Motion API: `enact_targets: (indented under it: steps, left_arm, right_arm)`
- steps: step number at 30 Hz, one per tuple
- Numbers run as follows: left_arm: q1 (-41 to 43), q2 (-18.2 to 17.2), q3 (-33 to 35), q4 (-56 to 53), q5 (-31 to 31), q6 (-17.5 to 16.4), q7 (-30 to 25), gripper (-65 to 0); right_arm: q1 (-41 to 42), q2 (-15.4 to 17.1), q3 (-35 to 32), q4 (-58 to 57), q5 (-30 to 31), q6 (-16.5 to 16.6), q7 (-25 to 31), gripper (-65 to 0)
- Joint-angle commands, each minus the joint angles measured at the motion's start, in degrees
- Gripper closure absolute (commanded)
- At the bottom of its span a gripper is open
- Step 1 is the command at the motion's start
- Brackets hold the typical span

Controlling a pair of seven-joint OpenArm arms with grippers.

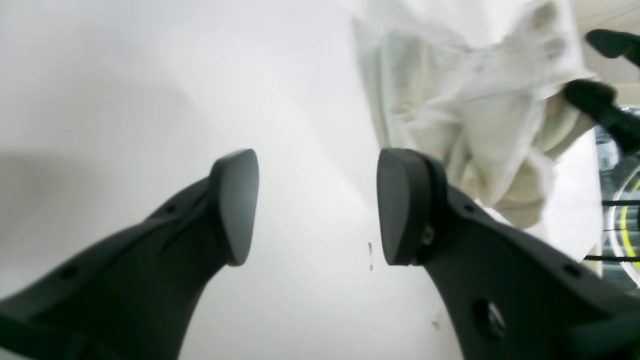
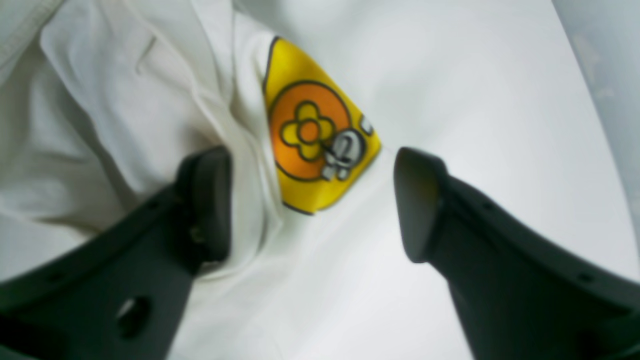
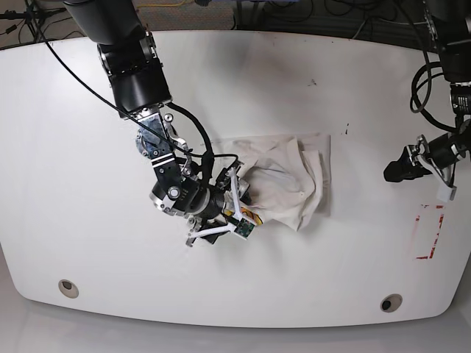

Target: Fold the T-shirt properly

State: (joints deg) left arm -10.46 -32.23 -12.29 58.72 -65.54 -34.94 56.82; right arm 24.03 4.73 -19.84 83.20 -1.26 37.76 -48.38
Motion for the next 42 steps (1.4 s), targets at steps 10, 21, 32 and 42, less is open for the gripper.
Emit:
enact_targets:
  steps: [10,21,32,42]
  left_arm:
    - [-0.9,-0.3,-0.6,0.9,0.4,-0.4,-1.1,-35.1]
    - [-0.9,-0.3,-0.6,0.9,0.5,-0.4,-1.0,-35.1]
    - [-0.9,-0.3,-0.6,0.9,0.5,-0.4,-1.0,-35.1]
    - [-0.9,-0.3,-0.6,0.9,0.5,-0.4,-1.0,-35.1]
  right_arm:
    - [1.2,-2.7,-0.3,-1.3,0.7,0.4,3.0,-12.5]
    - [0.2,-7.1,-3.0,1.2,0.6,0.3,2.9,-11.9]
    - [1.7,-11.6,-5.4,-5.8,0.6,-5.2,4.6,-11.7]
    - [1.9,-12.0,-5.4,-7.2,0.6,-7.4,7.1,-21.9]
